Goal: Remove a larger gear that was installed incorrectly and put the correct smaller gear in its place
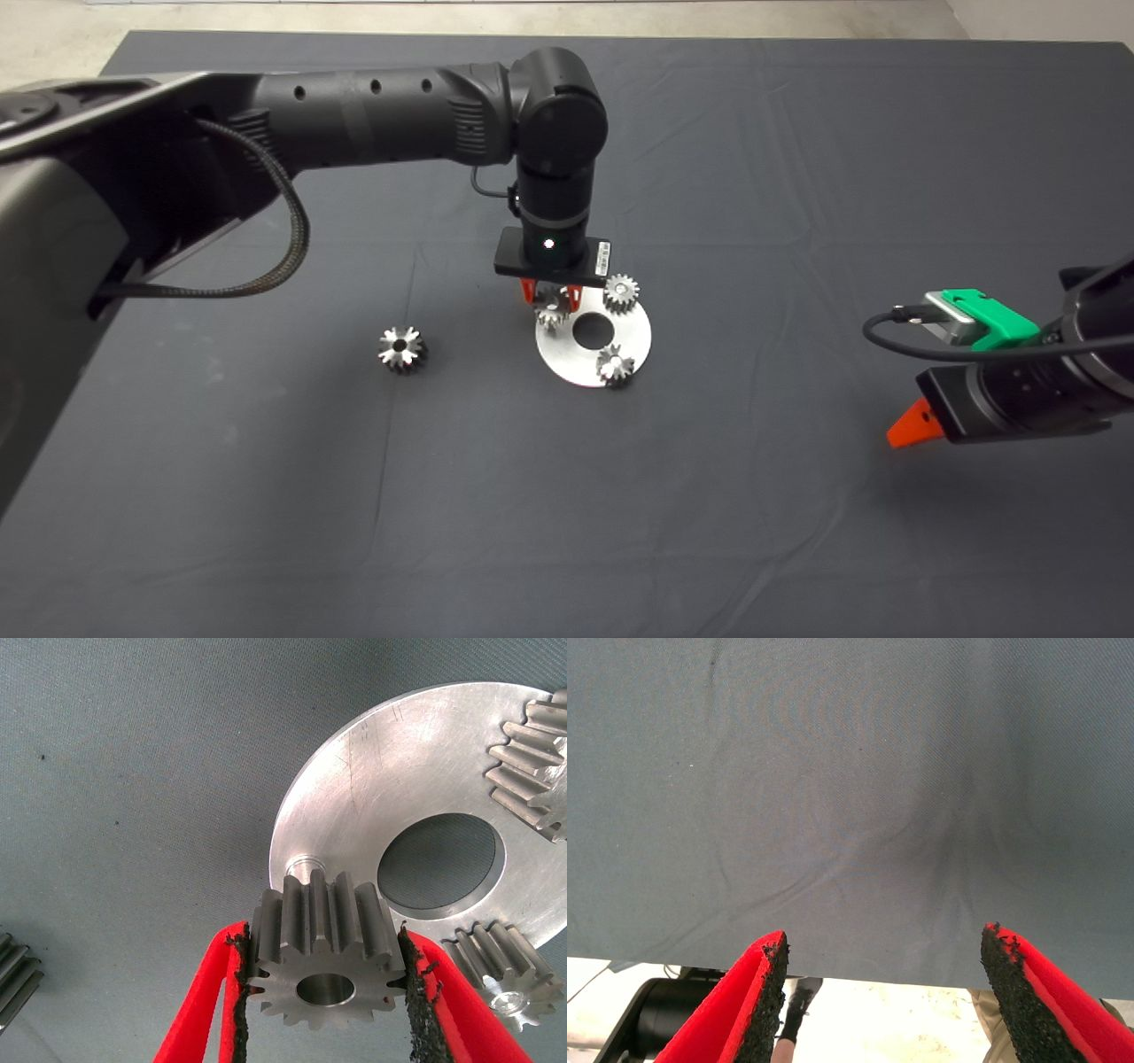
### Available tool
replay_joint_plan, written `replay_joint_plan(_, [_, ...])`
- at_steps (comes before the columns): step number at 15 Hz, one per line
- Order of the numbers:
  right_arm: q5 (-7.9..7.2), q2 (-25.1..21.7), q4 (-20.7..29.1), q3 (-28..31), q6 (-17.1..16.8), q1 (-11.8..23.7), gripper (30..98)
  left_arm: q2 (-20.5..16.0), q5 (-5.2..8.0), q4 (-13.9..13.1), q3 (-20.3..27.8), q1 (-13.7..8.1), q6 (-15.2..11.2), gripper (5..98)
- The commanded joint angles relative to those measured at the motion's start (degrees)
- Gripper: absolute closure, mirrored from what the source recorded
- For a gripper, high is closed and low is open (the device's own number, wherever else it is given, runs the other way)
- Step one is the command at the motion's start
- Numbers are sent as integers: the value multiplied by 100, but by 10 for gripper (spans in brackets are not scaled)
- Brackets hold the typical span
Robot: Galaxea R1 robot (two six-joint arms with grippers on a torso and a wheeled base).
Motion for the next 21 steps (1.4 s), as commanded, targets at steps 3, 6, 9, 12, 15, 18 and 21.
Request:
replay_joint_plan(3, [-719,23,206,17,-10,122,701,41,191,-115,238,-159,-9,689])
replay_joint_plan(6, [-719,23,206,8,-10,122,701,41,199,-216,275,-159,-27,689])
replay_joint_plan(9, [-719,14,206,17,-10,130,701,41,208,-201,264,-150,-18,689])
replay_joint_plan(12, [-719,14,214,25,-10,233,701,41,208,-201,273,-141,-18,689])
replay_joint_plan(15, [-719,14,249,43,-1,242,701,33,208,-201,220,-141,5,689])
replay_joint_plan(18, [-719,14,250,52,-1,240,701,32,217,-160,211,-141,17,689])
replay_joint_plan(21, [-719,41,250,34,-3,236,701,24,217,-139,160,-141,110,689])
